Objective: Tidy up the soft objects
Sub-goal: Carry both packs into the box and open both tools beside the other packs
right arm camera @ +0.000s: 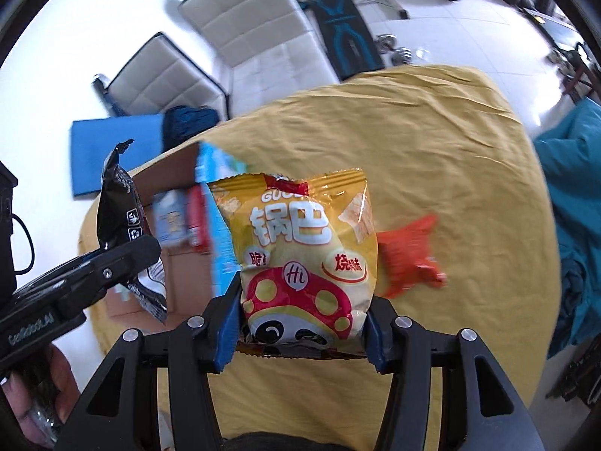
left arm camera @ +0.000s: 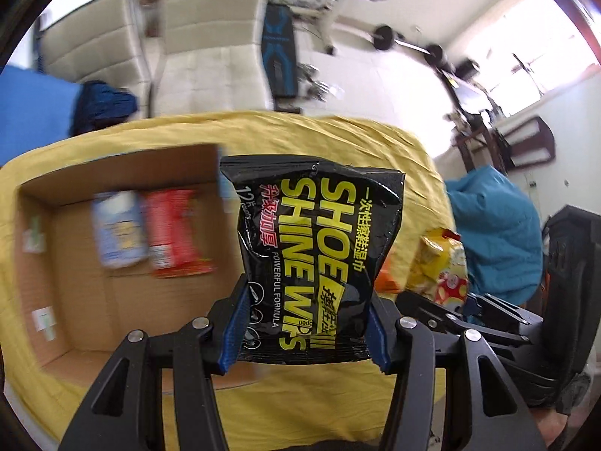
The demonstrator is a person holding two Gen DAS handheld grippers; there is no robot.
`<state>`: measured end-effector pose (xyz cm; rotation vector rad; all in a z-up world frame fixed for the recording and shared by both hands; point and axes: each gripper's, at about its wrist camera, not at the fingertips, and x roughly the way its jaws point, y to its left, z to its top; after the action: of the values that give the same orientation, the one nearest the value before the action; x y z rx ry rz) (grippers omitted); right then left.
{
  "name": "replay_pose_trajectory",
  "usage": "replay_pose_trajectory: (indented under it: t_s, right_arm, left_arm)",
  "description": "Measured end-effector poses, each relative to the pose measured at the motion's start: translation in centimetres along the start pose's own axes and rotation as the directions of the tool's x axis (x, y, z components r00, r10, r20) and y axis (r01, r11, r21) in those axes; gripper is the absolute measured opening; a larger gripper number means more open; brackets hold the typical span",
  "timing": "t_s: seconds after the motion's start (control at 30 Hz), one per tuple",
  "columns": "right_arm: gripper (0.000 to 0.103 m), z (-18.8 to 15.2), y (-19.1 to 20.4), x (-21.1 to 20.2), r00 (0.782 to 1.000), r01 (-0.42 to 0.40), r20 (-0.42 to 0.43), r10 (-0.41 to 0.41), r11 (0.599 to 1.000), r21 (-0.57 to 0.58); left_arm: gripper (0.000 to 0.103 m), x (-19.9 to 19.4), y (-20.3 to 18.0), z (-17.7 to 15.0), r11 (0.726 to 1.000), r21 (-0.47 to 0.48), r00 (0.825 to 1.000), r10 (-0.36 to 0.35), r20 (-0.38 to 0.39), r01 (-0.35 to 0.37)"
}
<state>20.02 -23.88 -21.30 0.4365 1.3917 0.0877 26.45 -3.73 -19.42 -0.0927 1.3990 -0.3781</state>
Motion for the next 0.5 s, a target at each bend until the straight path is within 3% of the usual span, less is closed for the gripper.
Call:
replay_pose_trajectory:
  t_s: [0.23,0.5]
  right_arm:
    - [0.056,-1.1,10.7,4.6,0.998,-0.027,-0.056,0.021,0.995,-0.099]
    - [0.056,-1.3,16.9,12.5,0.988,0.049,-0.138,-0.068,0.989,-0.138]
  left_arm:
    - [0.051,-3.6,11.4,-2.1,0.989,-0.083,0.992,0.123,0.016,-0.122]
    - [0.051,-0.2,20.7,-3.2,0.969,-0.179,0.984,0.157,-0.080,-0.169]
